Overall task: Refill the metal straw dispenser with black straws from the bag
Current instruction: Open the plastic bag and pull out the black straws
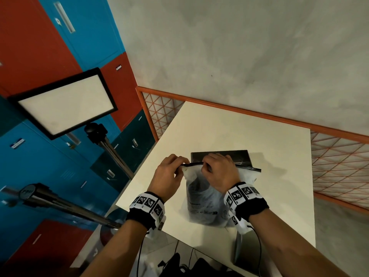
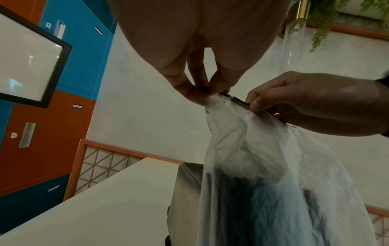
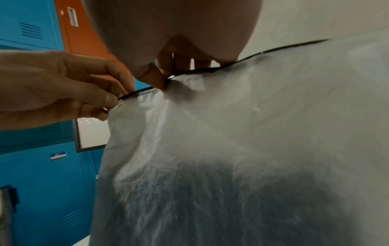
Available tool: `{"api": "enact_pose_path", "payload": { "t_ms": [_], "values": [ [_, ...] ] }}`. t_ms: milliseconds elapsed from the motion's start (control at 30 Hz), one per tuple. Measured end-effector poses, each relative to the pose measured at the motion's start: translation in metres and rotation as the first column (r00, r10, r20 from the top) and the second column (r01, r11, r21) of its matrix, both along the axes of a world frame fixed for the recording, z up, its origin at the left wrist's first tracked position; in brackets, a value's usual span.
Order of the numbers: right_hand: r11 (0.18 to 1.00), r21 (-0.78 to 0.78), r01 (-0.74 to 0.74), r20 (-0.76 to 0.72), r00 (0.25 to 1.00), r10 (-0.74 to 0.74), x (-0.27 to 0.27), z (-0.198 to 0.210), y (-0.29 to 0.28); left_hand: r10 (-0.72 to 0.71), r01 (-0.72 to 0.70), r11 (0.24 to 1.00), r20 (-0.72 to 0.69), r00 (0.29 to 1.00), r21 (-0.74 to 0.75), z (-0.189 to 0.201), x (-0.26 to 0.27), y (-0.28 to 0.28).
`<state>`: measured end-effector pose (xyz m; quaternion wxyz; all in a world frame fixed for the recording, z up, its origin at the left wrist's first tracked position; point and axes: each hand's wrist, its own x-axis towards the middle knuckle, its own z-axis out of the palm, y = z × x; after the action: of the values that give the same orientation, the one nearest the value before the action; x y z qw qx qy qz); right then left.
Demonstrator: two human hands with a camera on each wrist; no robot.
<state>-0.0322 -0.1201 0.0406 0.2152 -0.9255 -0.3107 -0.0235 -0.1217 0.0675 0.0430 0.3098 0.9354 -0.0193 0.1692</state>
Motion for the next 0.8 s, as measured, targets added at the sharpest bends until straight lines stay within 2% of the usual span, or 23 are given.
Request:
{"api": "enact_pose_path", "payload": {
  "t_ms": [267,467,567,700,800],
  "values": [
    [1.0,0.01,-0.03,-0.04,0.999,0.03,0.0,0.002,0.0,-0.031,0.031,1.0,-0.001,1.0,-0.006,-0.002,0.001,-0.001],
    [0.984,0.072,-0.165,-0.063,0.984,0.169,0.0,0.005,0.003,-0.016,0.016,0.999,0.001,1.0,0.033,-0.002,0.007,-0.002],
    [0.973,0.004,-0.232,0.0,0.973,0.232,-0.004,0.006,0.009,-0.003,0.003,0.999,0.019,1.0,0.044,-0.003,0.008,-0.004],
    [0.978,-0.054,-0.203,0.031,0.978,0.205,-0.003,0.008,0.011,0.021,-0.023,0.999,0.035,0.999,0.043,-0.004,0.008,-0.002],
    [0.975,-0.116,-0.188,-0.013,0.982,0.188,0.006,0.01,0.002,0.071,-0.072,0.997,0.036,0.997,0.033,-0.005,0.006,0.005]
  ]
}}
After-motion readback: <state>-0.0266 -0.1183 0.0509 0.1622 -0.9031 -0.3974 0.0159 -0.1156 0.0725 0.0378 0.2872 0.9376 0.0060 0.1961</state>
